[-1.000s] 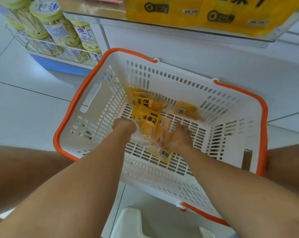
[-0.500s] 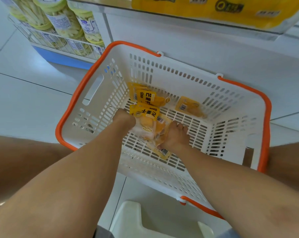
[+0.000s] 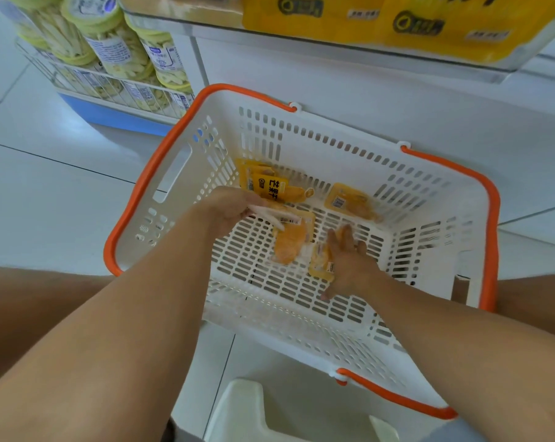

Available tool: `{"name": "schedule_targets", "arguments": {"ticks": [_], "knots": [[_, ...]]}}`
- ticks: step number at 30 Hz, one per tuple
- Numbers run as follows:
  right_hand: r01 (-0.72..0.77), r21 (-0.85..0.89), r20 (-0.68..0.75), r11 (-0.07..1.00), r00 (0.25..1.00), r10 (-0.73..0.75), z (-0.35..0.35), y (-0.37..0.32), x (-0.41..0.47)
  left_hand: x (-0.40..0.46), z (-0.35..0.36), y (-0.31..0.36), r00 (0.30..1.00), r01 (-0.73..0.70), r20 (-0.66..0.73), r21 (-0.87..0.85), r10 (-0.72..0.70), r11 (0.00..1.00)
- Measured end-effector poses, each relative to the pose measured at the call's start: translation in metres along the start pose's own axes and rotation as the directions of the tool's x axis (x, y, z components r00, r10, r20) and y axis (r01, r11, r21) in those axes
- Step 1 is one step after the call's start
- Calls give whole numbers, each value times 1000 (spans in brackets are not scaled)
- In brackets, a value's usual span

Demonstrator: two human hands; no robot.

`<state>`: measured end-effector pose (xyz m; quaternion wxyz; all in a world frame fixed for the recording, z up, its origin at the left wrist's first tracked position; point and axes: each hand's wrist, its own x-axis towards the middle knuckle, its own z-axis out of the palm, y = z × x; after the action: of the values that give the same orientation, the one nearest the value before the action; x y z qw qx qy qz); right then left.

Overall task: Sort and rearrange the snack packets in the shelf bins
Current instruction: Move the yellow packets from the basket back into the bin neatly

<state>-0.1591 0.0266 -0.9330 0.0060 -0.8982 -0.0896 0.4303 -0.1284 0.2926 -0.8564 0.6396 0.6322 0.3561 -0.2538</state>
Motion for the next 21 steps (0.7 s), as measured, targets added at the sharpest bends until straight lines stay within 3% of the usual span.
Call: {"name": "schedule_targets", "arguments": {"ticks": [5,7,11,14,15,17,19,21], "knots": [[2,-54,-190,999,982,-12,7,-5,2,9,12,-1,989,-71,144,281,31,957],[17,-81,-247,997,968,-36,6,-1,0,14,21,-1,989,-145,99,441,113,886],[70,-10,-480,997,875,-66,4,4,-10,20,33,-10,915,-207,-32,819,402,536],[115,187,-657,976,753,37,-12,4,-11,24,32,-23,858,-236,111,952,501,194],[175,285,-668,942,742,64,-20,5,-9,27,31,-26,829,-283,172,950,532,133],[270,467,-633,842,767,106,-37,8,-8,33,32,-30,777,-411,237,892,583,186],[282,589,-608,757,772,186,-56,14,-8,32,38,-28,810,-447,137,773,570,449],[289,802,-501,523,801,327,-77,19,-11,32,39,-23,874,-387,21,633,486,670]]}}
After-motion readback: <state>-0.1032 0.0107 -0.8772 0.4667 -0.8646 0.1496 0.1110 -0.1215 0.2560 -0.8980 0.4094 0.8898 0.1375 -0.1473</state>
